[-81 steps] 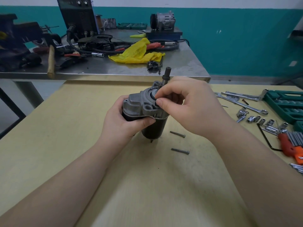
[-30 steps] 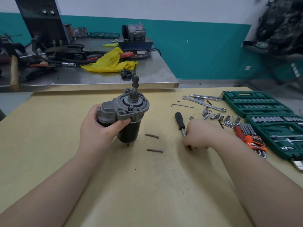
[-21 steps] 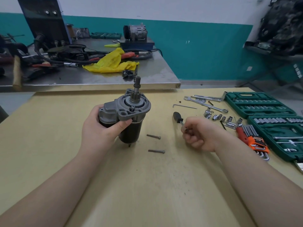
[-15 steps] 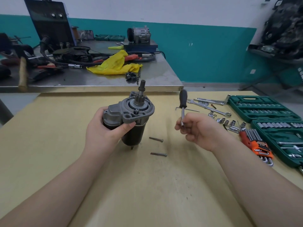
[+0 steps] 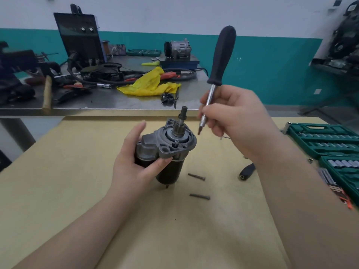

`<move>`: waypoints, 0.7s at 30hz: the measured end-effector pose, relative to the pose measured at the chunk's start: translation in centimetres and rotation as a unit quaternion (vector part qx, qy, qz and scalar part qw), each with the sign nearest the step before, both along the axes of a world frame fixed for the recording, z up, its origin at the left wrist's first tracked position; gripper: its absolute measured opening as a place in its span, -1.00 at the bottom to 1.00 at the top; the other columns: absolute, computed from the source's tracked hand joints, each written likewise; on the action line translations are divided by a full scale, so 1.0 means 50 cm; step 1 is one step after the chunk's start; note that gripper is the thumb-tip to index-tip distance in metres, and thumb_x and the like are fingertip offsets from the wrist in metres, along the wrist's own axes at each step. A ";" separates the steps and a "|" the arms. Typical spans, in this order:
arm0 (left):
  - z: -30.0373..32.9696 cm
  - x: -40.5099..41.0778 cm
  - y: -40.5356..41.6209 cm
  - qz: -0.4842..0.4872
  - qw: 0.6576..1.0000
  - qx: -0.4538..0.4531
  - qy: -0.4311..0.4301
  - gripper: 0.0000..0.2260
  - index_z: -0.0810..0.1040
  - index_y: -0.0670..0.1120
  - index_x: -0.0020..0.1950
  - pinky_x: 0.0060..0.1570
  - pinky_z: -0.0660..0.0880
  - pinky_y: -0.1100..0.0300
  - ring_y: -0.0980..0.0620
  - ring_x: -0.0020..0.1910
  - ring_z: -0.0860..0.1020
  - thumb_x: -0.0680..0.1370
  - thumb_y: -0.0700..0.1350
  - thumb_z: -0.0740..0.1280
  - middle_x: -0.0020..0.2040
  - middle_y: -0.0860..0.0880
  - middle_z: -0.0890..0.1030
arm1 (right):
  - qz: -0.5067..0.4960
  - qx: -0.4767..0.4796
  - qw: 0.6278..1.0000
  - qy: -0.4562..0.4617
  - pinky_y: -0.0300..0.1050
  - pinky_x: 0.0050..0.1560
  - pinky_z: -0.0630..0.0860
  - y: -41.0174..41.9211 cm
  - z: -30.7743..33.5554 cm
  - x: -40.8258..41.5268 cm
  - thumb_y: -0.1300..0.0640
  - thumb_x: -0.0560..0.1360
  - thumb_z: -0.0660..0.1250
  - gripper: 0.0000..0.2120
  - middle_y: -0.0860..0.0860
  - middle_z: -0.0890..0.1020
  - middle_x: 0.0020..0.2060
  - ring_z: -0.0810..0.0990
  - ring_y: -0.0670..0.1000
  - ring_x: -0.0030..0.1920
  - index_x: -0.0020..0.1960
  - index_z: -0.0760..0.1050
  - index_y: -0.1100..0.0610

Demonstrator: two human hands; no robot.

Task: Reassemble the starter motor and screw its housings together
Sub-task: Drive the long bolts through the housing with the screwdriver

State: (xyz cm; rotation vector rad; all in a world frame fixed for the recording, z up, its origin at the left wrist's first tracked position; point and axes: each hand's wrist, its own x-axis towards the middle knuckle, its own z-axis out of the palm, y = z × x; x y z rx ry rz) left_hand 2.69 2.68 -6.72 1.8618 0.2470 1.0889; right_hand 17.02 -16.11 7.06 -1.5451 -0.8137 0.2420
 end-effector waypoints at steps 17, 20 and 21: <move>0.036 -0.002 0.031 0.018 0.978 0.208 -0.006 -0.50 0.46 0.08 0.17 0.12 0.56 0.28 0.02 0.28 0.61 0.38 0.18 0.61 0.34 0.19 0.51 | 0.055 0.023 0.988 -0.142 -0.10 0.10 0.69 0.059 -0.060 -0.042 0.28 0.65 0.39 -0.76 -0.04 0.73 -0.03 0.72 -0.04 0.08 0.12 0.56 -0.07; 0.040 0.002 0.030 0.011 0.976 0.217 -0.019 -0.52 0.47 0.12 0.18 0.11 0.58 0.28 0.06 0.23 0.63 0.40 0.17 0.63 0.29 0.20 0.55 | 0.062 0.032 0.988 -0.134 -0.19 0.03 0.68 0.058 -0.060 -0.045 0.29 0.64 0.40 -0.77 -0.02 0.74 -0.03 0.73 -0.04 0.06 0.12 0.57 -0.04; 0.041 0.003 0.031 0.001 0.974 0.227 -0.026 -0.52 0.51 0.10 0.23 0.15 0.57 0.27 0.04 0.24 0.63 0.42 0.14 0.63 0.28 0.17 0.56 | 0.062 0.032 0.988 -0.134 -0.18 0.04 0.69 0.058 -0.059 -0.046 0.28 0.64 0.41 -0.78 -0.01 0.74 -0.03 0.72 -0.04 0.07 0.13 0.57 -0.03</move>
